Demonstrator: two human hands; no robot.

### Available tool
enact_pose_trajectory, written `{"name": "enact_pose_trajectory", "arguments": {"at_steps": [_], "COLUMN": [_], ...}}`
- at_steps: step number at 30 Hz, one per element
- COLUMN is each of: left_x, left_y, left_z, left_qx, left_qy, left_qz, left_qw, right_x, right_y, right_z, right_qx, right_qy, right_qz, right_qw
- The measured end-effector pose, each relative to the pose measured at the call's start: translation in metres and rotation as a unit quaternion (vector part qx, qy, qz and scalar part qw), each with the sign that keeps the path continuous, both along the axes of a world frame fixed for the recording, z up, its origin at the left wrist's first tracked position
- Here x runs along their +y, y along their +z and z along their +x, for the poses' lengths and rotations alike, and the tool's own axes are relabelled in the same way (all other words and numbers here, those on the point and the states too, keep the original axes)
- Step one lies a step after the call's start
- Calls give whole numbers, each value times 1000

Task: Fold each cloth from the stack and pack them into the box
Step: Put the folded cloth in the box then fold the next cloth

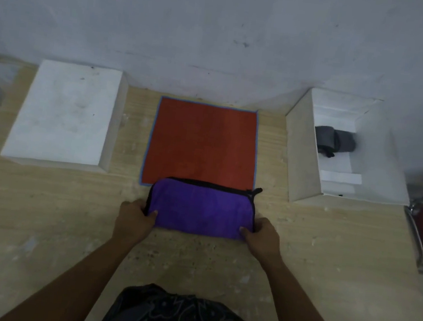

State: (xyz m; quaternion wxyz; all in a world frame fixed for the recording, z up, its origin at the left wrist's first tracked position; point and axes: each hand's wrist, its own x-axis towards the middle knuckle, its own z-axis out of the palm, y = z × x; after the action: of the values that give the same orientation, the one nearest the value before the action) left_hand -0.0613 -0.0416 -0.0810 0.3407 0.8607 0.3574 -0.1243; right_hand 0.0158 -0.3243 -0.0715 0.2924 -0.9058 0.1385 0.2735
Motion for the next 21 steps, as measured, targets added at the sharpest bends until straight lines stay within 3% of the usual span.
{"name": "enact_pose_trajectory", "arguments": {"at_steps": [5,8,10,13,16,21], "left_x": [3,7,8,12,16,24], "left_y": [4,9,12,15,18,24], "left_z": [-3,-11,-17,-24,-27,-27], "left_qx": [2,-24,-48,-74,-83,-45], "left_qy": [73,211,248,248,211,152], "left_qz": [-67,-211,-261,-314,-360,-429], "left_qw": [995,954,932,914,905,889], "right_x": [-13,-21,-27,-34,-40,-49], "right_y": [6,11,15,21,23,13], "right_z": [2,-1,-5,-11,-13,-1], "right_qx": [33,16,-1,13,47,172], "right_qy": [-7,-65,-57,-21,14,-32], "right_qz": [43,122,169,247,268,330], "right_qw": [999,990,984,969,962,927]}}
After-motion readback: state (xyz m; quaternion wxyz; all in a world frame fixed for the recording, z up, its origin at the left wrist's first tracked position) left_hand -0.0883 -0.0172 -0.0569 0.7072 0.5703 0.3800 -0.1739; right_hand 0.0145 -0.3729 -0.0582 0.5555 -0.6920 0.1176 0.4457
